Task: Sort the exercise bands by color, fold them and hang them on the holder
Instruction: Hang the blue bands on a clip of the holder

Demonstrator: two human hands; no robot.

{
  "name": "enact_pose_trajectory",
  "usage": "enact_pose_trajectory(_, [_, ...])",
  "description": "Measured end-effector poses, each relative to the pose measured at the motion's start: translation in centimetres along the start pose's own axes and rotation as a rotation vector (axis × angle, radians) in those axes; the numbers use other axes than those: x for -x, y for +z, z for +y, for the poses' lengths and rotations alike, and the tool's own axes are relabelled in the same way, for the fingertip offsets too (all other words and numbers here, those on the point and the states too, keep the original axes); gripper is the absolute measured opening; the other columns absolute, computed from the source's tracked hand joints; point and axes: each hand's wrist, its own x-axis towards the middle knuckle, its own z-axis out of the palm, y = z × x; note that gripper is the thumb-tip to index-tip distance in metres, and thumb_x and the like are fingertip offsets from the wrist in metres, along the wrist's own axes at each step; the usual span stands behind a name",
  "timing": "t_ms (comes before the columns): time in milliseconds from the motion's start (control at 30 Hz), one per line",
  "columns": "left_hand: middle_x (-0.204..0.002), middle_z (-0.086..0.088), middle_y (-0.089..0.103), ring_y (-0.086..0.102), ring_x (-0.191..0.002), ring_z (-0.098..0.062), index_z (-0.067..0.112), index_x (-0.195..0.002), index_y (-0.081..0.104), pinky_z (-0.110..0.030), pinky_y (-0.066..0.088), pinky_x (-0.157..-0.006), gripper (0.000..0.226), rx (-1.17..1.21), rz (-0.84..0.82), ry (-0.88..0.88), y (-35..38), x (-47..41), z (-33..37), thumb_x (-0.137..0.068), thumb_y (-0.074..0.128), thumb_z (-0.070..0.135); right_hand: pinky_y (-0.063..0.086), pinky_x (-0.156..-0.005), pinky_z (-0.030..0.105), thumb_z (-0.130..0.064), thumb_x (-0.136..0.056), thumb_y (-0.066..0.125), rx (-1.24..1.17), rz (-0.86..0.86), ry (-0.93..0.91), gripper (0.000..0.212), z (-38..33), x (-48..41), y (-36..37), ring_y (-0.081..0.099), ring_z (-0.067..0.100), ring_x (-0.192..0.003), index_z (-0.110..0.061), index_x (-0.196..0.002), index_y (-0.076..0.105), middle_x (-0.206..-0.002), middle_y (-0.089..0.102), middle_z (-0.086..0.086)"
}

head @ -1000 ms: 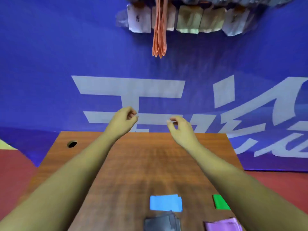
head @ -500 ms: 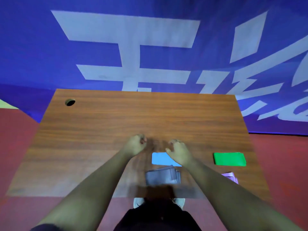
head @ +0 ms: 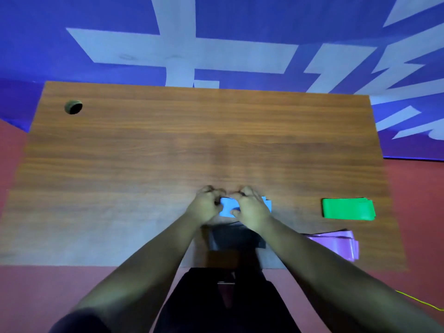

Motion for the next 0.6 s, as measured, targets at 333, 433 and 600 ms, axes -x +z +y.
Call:
enact_pose_trajectory(333, [-0.115, -0.008, 0.056, 0.045, -0.117, -0.025, 0.016, -0.123, 0.061, -0.026, 0.035, -0.097, 0.041, -0.072, 0.039, 0.115, 1.1, -0.6, -2.3, -0.083, 0.070, 0.016, 0.027, -0.103, 0.033, -0.023, -0.093, 0.057, -0.017, 0.068, -0.127, 0.044, -0.3, 1.0, -1.4, 0.039, 0.029, -0.128, -0.017, -0.137, 0.052, -0.134, 0.046, 0.011])
enact_pose_trajectory(433, [-0.116, -0.007, 0.055, 0.047, -0.115, -0.024, 0.013, -0.117, 0.062, -0.028, 0.038, -0.098, 0.036, -0.067, 0.029, 0.139, 1.3, -0.8, -2.7, -0.082, 0.070, 0.014, 0.036, -0.102, 0.039, -0.021, -0.081, 0.069, -0.056, 0.099, -0.149, 0.046, -0.3, 1.1, -1.4, 0.046, 0.034, -0.117, -0.019, -0.126, 0.062, -0.117, 0.051, 0.012])
enact_pose_trajectory(600, [-0.106, -0.006, 0.047, 0.045, -0.113, -0.028, 0.008, -0.104, 0.062, -0.029, 0.039, -0.094, 0.021, -0.052, -0.011, 0.083, 1.6, -1.6, -2.3, -0.084, 0.068, 0.010, 0.039, -0.101, 0.043, -0.023, -0.078, 0.067, -0.098, 0.133, -0.194, 0.044, 0.2, 1.0, -1.2, 0.049, 0.034, -0.113, -0.018, -0.122, 0.065, -0.112, 0.053, 0.011])
